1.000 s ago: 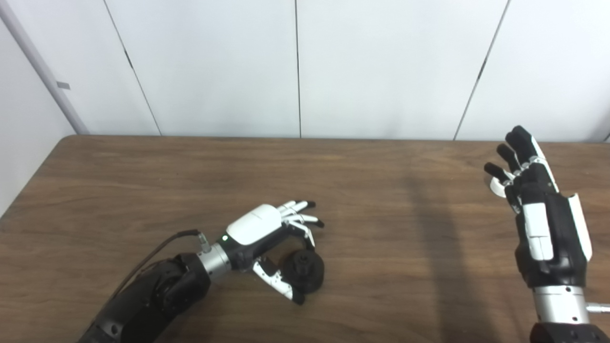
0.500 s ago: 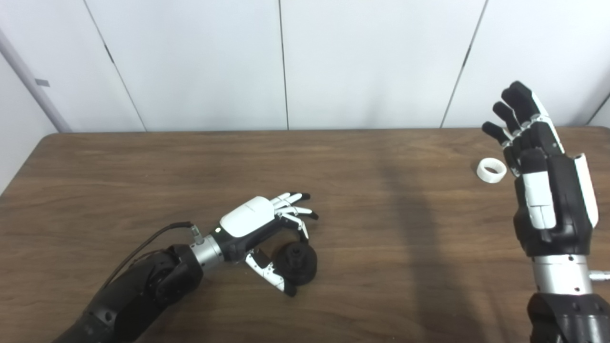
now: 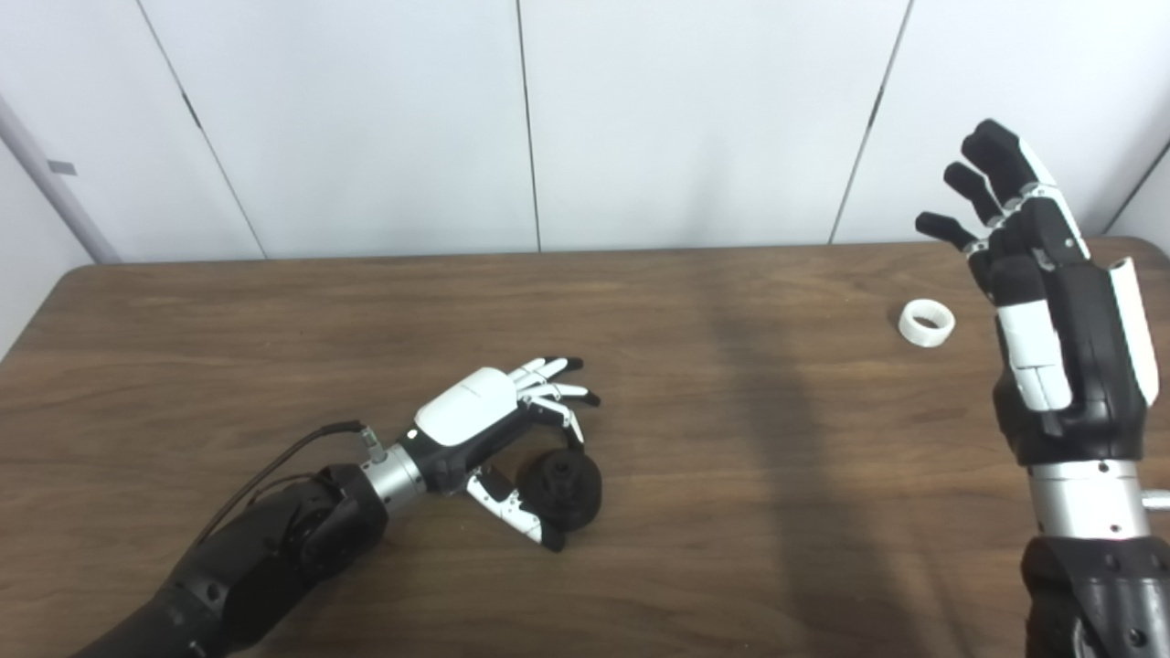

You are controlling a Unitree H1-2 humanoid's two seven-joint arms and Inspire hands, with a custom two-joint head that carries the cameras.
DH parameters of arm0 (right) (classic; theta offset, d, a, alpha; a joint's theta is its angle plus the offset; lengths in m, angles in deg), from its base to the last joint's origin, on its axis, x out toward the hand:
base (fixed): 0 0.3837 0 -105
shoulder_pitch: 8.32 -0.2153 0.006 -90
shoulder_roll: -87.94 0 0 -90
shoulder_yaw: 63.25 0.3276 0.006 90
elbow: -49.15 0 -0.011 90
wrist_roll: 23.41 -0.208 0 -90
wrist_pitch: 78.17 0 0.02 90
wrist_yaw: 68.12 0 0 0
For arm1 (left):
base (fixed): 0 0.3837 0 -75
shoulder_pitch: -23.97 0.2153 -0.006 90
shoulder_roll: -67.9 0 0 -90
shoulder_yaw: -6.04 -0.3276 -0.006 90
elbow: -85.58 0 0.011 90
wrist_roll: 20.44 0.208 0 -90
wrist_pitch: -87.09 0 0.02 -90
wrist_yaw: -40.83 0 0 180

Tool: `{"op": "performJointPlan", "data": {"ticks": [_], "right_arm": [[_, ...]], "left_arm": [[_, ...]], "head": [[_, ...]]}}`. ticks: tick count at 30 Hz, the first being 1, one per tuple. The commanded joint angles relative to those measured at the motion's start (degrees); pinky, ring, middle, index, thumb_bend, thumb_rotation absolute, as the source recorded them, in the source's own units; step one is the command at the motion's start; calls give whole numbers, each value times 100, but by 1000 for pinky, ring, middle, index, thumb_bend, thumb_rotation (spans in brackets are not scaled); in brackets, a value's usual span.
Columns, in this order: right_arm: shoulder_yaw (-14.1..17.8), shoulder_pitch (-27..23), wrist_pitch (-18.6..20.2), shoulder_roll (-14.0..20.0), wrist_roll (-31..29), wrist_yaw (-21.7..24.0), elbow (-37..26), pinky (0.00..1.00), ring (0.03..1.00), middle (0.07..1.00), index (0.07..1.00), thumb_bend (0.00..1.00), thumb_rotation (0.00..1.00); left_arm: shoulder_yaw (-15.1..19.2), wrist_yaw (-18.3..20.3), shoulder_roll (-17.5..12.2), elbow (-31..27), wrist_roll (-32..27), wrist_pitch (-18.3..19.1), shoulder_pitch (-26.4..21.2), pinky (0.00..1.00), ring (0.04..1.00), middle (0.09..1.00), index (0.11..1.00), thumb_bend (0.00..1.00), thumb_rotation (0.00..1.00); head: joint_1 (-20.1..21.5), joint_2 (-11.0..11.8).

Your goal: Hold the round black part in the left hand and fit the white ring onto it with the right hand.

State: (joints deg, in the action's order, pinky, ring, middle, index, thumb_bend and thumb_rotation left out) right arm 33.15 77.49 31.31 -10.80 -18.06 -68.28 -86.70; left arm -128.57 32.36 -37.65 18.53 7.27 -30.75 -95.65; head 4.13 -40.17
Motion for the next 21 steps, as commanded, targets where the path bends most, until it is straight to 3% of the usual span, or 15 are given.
{"op": "performJointPlan", "data": {"ticks": [1, 5, 10, 14, 16, 21], "right_arm": [[61, -172, -2, 61, 106, -32, -180, 783, 900, 925, 903, 649, 857], [160, -234, -124, 253, 326, -24, 4, 785, 888, 920, 900, 602, 873], [234, -411, 311, 659, 581, 136, 95, 828, 915, 932, 903, 538, 740], [224, -681, 675, 1117, 1222, 291, 223, 779, 881, 895, 866, 513, 646], [373, -862, 655, 1198, 1009, 293, 306, 772, 887, 906, 868, 467, 519], [648, -1304, 442, 1519, 1063, 215, 790, 719, 859, 881, 831, 461, 416]], "left_arm": [[-158, 244, -137, 363, 237, 92, 31, 1000, 1000, 860, 481, 525, 57], [-302, 90, -97, 495, 182, 91, -21, 1000, 1000, 860, 481, 525, 57], [-358, 35, -47, 577, 145, 92, -29, 1000, 1000, 861, 481, 525, 58], [-403, -39, -43, 590, 140, 91, -20, 1000, 1000, 858, 481, 525, 58], [-417, -26, -70, 547, 89, 91, -7, 1000, 1000, 856, 481, 525, 59], [-490, -34, -140, 480, -6, 91, -1, 1000, 1000, 856, 480, 525, 60]], "head": [[19, 18], [69, 103], [131, 209], [266, 215], [303, 189], [550, 168]]}}
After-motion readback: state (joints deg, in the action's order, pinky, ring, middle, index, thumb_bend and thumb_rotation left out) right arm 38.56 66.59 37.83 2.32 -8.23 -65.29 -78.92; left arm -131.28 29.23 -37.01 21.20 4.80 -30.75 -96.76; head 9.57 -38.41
